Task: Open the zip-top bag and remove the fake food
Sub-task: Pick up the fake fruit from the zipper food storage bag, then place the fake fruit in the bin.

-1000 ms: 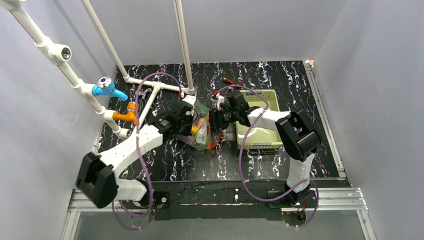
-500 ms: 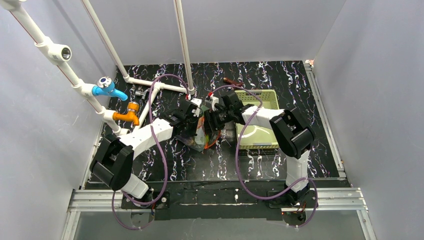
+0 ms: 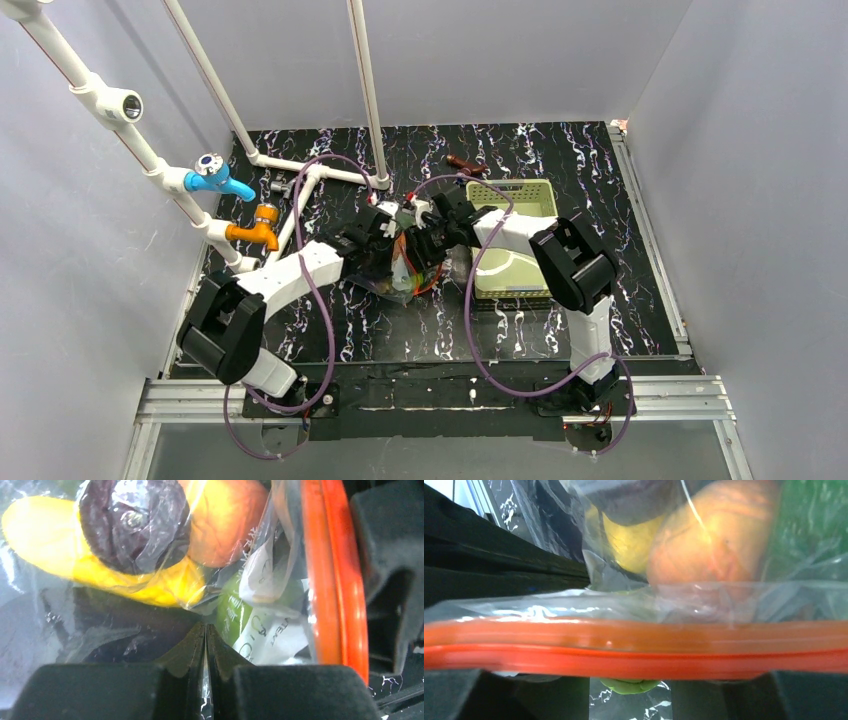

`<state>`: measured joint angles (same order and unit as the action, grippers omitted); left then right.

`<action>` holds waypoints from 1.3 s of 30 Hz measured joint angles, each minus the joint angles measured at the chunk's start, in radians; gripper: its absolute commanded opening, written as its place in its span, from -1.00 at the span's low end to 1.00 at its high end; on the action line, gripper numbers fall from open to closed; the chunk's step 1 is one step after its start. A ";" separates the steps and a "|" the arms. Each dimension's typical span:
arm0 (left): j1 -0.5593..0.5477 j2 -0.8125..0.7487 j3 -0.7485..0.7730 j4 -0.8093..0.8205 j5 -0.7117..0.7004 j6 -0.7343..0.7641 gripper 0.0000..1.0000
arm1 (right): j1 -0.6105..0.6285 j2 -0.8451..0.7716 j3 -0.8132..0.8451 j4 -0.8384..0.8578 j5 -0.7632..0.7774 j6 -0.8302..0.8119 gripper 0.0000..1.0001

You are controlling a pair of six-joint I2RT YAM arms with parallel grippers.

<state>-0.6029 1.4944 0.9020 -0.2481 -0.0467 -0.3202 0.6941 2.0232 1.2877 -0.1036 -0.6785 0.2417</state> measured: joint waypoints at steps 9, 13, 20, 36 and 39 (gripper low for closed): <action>0.019 -0.172 0.000 -0.087 -0.003 -0.016 -0.52 | -0.036 -0.148 -0.008 -0.135 0.023 -0.145 -0.54; 0.019 -0.231 0.001 -0.108 0.032 -0.039 -0.29 | -0.041 -0.259 -0.009 -0.188 0.050 -0.221 -0.54; 0.019 -0.310 0.001 -0.126 0.118 -0.074 0.18 | -0.042 -0.322 -0.016 -0.299 0.094 -0.327 -0.53; 0.019 -0.397 -0.011 -0.102 0.218 -0.116 0.96 | -0.202 -0.509 -0.095 -0.432 0.036 -0.484 -0.50; 0.019 -0.397 -0.011 -0.105 0.221 -0.119 0.96 | -0.262 -0.531 -0.097 -0.435 0.028 -0.491 -0.48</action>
<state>-0.5835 1.0977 0.8906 -0.3534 0.1745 -0.4389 0.4324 1.4918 1.1904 -0.5388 -0.6506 -0.2497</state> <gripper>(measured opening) 0.981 0.614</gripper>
